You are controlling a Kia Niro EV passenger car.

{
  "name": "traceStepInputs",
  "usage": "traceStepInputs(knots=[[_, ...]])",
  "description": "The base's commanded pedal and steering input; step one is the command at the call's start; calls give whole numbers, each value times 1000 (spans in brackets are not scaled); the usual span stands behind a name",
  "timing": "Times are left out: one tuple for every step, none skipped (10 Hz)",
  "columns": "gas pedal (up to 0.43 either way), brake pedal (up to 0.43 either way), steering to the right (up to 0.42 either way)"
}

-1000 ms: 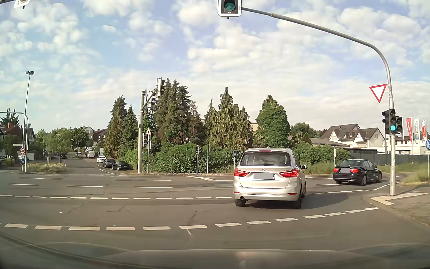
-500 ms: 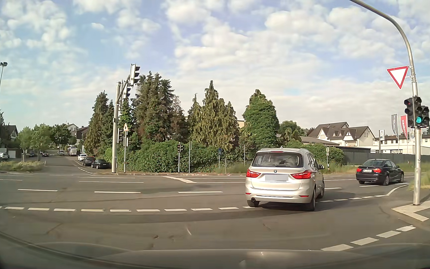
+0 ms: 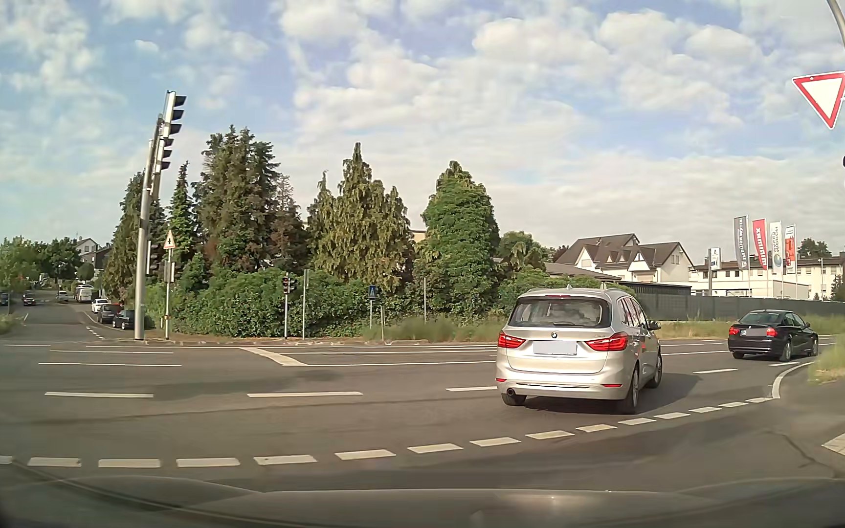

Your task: Follow the waypoints while adhering to traffic rules and regulations

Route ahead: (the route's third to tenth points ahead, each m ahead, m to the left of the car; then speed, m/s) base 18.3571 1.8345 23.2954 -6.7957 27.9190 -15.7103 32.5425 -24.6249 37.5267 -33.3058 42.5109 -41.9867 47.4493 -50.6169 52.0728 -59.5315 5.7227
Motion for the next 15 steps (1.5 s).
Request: traceStepInputs(knots=[[98, 30, 183], [98, 30, 191], [98, 30, 199], [98, 30, 208], [98, 30, 217], [98, 30, 221], [110, 30, 224], [110, 30, 228], [110, 30, 233], [110, 30, 240], [110, 30, 246], [110, 30, 247], [130, 30, 248], [130, 30, 246], [130, 30, 244]])
